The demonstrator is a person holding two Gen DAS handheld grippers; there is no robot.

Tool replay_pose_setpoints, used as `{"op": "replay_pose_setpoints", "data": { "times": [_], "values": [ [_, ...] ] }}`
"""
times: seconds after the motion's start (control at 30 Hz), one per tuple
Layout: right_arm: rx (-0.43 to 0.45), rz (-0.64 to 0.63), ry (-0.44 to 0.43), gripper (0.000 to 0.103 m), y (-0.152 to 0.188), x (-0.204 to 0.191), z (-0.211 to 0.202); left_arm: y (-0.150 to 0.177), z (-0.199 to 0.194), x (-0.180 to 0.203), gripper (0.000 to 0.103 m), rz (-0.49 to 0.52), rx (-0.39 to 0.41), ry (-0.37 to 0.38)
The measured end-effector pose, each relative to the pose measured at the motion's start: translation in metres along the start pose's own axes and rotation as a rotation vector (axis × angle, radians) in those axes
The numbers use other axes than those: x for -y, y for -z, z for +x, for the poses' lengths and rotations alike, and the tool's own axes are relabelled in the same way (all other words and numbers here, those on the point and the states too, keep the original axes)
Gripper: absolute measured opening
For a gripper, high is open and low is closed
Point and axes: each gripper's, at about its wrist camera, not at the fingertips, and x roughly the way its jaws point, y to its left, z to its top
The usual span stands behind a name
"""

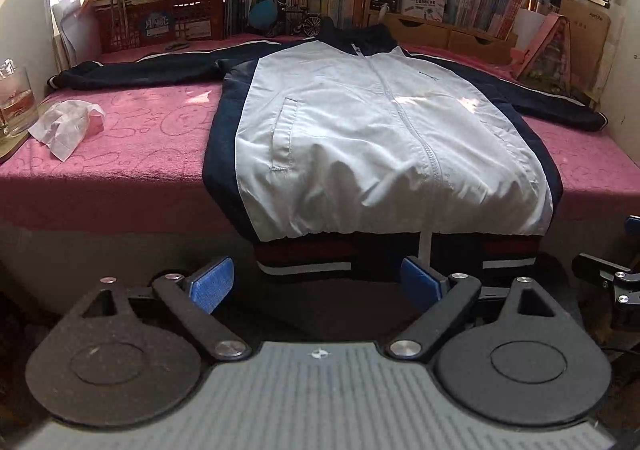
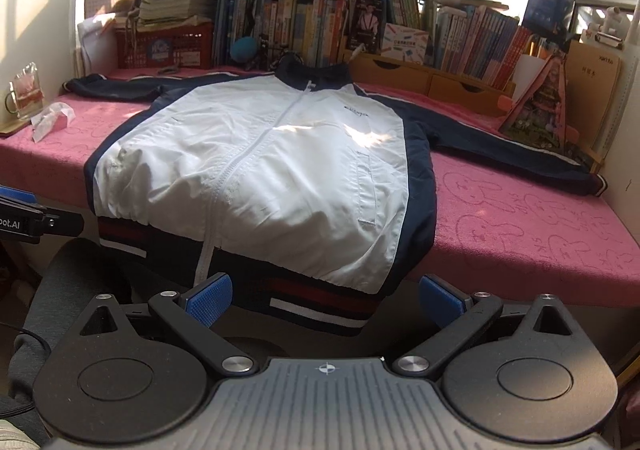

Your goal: Fold clothes

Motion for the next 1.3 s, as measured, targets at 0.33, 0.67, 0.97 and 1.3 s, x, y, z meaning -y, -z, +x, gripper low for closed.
{"op": "replay_pose_setpoints", "data": {
  "times": [0.33,0.67,0.97,1.3],
  "values": [
    [0.049,0.062,0.003,0.102,0.013,0.001,-0.026,0.013,-0.029,0.021,0.101,-0.032,0.094,0.072],
    [-0.01,0.076,0.043,0.103,0.02,-0.008,-0.016,0.023,-0.027,0.031,0.103,0.018,0.105,0.039],
    [-0.024,0.068,0.066,0.103,0.024,-0.012,-0.011,0.029,-0.021,0.024,0.103,0.0,0.077,0.022],
    [-0.029,0.061,0.063,0.103,0.024,-0.015,-0.01,0.03,-0.019,0.022,0.103,-0.005,0.069,0.014]
  ]
}}
